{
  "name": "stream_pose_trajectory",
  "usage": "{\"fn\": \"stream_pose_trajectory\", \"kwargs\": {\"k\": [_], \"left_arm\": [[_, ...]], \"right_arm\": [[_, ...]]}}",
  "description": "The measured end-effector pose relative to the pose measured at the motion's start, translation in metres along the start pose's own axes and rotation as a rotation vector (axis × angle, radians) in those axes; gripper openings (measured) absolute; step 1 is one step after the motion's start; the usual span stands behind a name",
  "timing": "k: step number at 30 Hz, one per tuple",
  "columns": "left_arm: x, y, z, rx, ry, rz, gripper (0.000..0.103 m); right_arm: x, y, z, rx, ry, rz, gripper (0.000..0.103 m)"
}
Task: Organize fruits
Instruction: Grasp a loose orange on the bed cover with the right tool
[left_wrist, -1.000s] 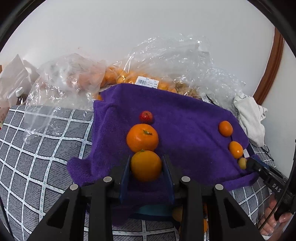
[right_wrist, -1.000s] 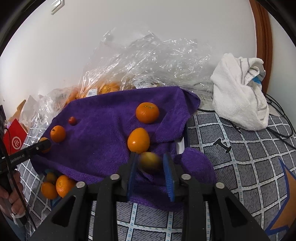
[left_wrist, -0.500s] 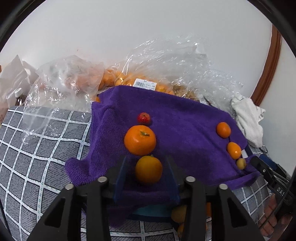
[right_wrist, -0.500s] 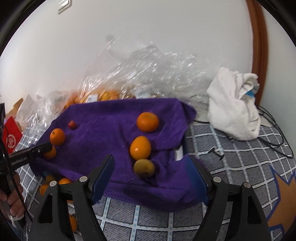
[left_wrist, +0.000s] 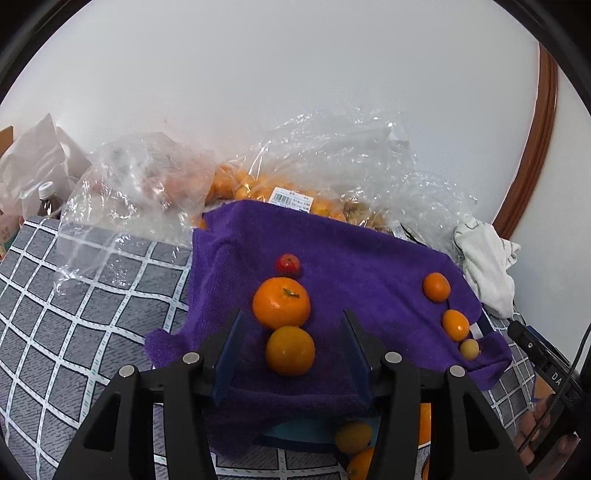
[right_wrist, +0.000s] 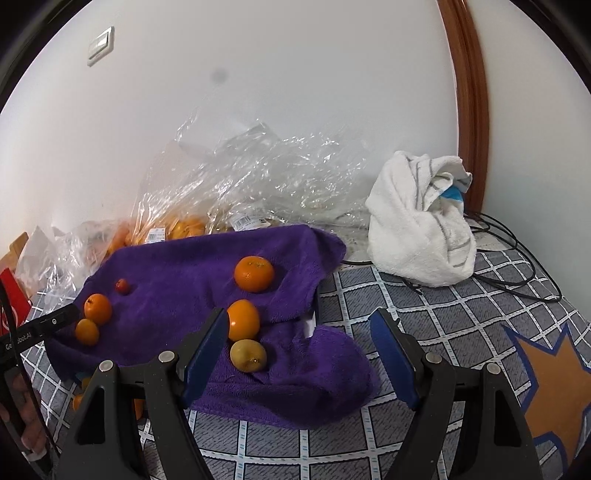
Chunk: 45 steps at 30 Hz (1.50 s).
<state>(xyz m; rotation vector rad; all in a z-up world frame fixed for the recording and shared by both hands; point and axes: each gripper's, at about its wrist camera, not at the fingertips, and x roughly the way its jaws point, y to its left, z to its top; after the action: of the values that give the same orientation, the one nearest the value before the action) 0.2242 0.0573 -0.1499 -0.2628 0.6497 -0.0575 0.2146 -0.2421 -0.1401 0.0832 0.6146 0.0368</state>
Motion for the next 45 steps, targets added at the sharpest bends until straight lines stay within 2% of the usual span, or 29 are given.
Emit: {"fn": "stream_pose_trajectory", "kwargs": {"k": [6,12,20,23,28,33,36,38,40,42,45], "left_arm": [[-0.006,0.004,0.003,-0.020,-0.030,0.002,0.050],[-0.007,0.002,0.002,-0.012,-0.029,-0.020,0.050],[-0.011,0.007,0.005,-0.008,-0.047,-0.010,0.050],[-0.012,0.012,0.007,-0.021,-0.046,0.001,0.050],[-0.016,0.024,0.011,-0.070,-0.049,-0.005,0.050],[-0.022,0.029,0.013,-0.084,-0.071,-0.005,0.050],[-0.023,0.028,0.013,-0.079,-0.079,0.005,0.050],[-0.025,0.029,0.014,-0.084,-0.085,-0.002,0.050],[-0.027,0.031,0.014,-0.094,-0.090,-0.012,0.050],[-0.029,0.033,0.015,-0.105,-0.094,-0.023,0.050],[-0.030,0.034,0.015,-0.113,-0.095,-0.036,0.050]], "right_arm": [[-0.007,0.003,0.000,-0.014,-0.033,-0.031,0.078],[-0.010,0.010,0.001,-0.063,-0.007,0.007,0.078],[-0.018,0.029,-0.004,-0.121,0.019,0.105,0.078],[-0.021,0.041,-0.011,-0.146,0.074,0.144,0.073],[-0.030,0.065,-0.035,-0.171,0.183,0.214,0.053],[-0.045,0.090,-0.055,-0.190,0.212,0.286,0.052],[-0.046,0.106,-0.064,-0.225,0.228,0.279,0.051],[-0.040,0.114,-0.071,-0.238,0.265,0.276,0.047],[-0.035,0.117,-0.076,-0.241,0.304,0.265,0.038],[-0.027,0.119,-0.080,-0.241,0.329,0.250,0.034],[-0.027,0.118,-0.084,-0.241,0.328,0.242,0.033]]}}
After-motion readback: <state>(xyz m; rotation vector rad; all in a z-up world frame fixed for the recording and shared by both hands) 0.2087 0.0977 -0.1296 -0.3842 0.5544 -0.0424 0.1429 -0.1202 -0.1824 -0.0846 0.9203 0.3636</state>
